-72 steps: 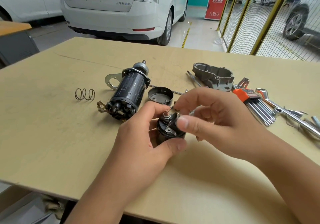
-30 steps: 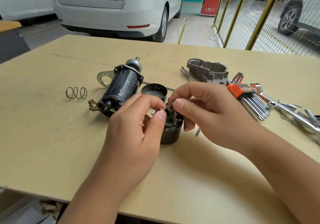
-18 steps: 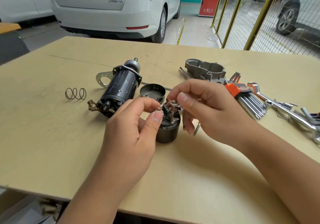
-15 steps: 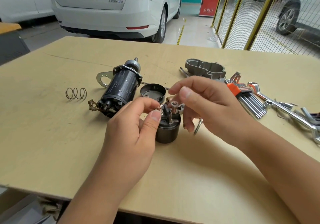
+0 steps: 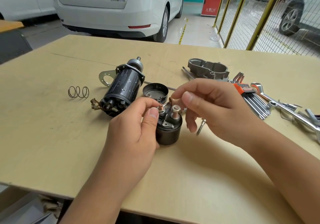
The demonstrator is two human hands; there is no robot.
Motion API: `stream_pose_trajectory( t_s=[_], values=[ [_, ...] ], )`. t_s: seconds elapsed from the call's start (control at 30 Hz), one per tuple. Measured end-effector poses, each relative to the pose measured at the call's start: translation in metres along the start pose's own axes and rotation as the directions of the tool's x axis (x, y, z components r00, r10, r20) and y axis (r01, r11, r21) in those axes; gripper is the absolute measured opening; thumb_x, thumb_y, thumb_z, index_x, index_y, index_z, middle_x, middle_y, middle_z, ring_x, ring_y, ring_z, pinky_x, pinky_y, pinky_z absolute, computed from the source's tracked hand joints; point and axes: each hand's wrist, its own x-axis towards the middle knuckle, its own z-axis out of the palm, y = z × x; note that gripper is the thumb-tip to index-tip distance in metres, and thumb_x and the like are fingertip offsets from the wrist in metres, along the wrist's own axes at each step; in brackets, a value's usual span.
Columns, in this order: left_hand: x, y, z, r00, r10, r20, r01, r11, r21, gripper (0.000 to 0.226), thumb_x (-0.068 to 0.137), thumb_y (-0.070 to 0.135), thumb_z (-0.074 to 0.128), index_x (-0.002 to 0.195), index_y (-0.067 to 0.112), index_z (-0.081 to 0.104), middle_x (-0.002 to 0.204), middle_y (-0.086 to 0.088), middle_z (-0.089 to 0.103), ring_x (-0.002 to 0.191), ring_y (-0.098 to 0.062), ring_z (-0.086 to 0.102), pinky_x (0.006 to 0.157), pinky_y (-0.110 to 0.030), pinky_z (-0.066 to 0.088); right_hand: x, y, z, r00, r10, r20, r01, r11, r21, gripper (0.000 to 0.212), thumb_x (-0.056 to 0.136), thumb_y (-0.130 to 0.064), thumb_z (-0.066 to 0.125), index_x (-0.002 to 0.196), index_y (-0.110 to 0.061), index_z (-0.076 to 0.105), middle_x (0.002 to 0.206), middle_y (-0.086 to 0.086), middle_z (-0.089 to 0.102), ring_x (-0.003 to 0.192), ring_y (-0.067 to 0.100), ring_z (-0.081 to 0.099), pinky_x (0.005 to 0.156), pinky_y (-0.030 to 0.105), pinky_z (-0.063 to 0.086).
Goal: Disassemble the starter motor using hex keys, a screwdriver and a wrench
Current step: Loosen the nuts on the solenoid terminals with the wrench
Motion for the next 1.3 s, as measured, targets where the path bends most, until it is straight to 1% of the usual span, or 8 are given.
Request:
stream_pose_trajectory(
  t_s=[0.17,0.4,0.53,0.77,0.93,1.07,1.23,1.3],
  values=[
    [0.000,0.000,0.000,1.000,-0.005,0.018,0.005,1.000,-0.005,0.016,0.102,0.038,0.046,0.102,0.040,0.062,0.061,0.008,0.065,0.047,-0.010,0.062,0.049,-0.015,0.045,-0.004,-0.001,0.004,0.998,0.002,0.056,0.002,0.998,-0.065,0.025,0.082,-0.032,0.081,0.102,-0.019,0.074,0.085,0.005,0.067,0.055,0.023,0.060,0.050,0.036,0.048],
    [-0.001,-0.001,-0.001,0.999,0.018,0.037,-0.018,1.000,0.007,0.020,0.104,0.036,0.044,0.104,0.041,0.063,0.062,0.003,0.066,0.048,-0.011,0.062,0.049,-0.015,0.044,-0.005,-0.002,0.001,0.999,-0.001,0.041,0.001,1.000,-0.009,0.022,0.093,-0.029,0.068,0.110,-0.016,0.072,0.085,0.000,0.070,0.055,0.022,0.061,0.053,0.039,0.050],
    [0.000,0.000,-0.002,0.999,0.017,0.037,-0.018,1.000,0.016,0.021,0.103,0.038,0.043,0.104,0.042,0.063,0.061,0.006,0.066,0.048,-0.011,0.061,0.048,-0.016,0.044,-0.003,-0.003,0.015,0.997,-0.028,-0.070,0.016,0.985,-0.169,0.025,0.076,-0.037,0.084,0.090,-0.023,0.069,0.073,-0.008,0.066,0.050,0.031,0.056,0.043,0.044,0.047],
    [-0.003,0.001,-0.001,0.999,-0.001,0.051,0.001,1.000,0.008,0.024,0.098,0.044,0.046,0.114,0.051,0.062,0.056,0.001,0.066,0.050,-0.011,0.061,0.053,-0.018,0.046,-0.007,-0.005,0.005,0.995,-0.084,0.046,0.093,0.960,-0.264,0.008,0.096,-0.016,0.061,0.101,-0.014,0.067,0.071,-0.019,0.058,0.052,0.011,0.053,0.054,0.020,0.042],
    [-0.003,0.000,-0.001,0.997,0.026,0.068,-0.029,0.999,0.039,0.025,0.105,0.038,0.051,0.118,0.057,0.059,0.058,0.002,0.066,0.051,-0.008,0.061,0.057,-0.018,0.046,-0.005,-0.002,0.007,0.993,-0.117,-0.007,0.108,0.937,-0.333,0.018,0.098,-0.010,0.053,0.107,-0.009,0.069,0.084,-0.015,0.059,0.064,0.000,0.057,0.064,0.012,0.040],
    [-0.003,0.000,-0.002,0.997,0.019,0.075,-0.023,0.998,0.063,0.032,0.103,0.027,0.056,0.115,0.056,0.062,0.061,0.002,0.068,0.049,-0.008,0.062,0.055,-0.012,0.044,-0.002,-0.003,0.008,0.981,-0.189,-0.033,0.169,0.933,-0.318,0.021,0.098,-0.005,0.054,0.104,-0.011,0.073,0.098,0.001,0.063,0.071,-0.003,0.058,0.069,0.022,0.045],
    [-0.002,0.001,0.000,0.997,0.017,0.072,-0.024,0.995,0.100,0.026,0.088,0.050,0.058,0.113,0.058,0.059,0.072,0.012,0.072,0.059,-0.013,0.068,0.070,-0.018,0.049,0.000,0.005,0.012,0.958,-0.132,-0.255,0.088,0.980,-0.177,0.018,0.096,-0.006,0.063,0.096,-0.021,0.073,0.078,-0.006,0.067,0.053,0.008,0.059,0.054,0.022,0.048],
    [-0.002,0.001,0.000,0.997,0.018,0.071,-0.025,0.994,0.105,0.029,0.085,0.050,0.059,0.113,0.056,0.058,0.076,0.019,0.072,0.062,-0.015,0.068,0.071,-0.021,0.049,0.002,0.011,0.008,0.932,-0.144,-0.333,0.029,0.945,-0.327,0.020,0.094,-0.002,0.068,0.093,-0.021,0.073,0.070,-0.018,0.066,0.053,0.003,0.058,0.055,0.011,0.041]
  ],
)
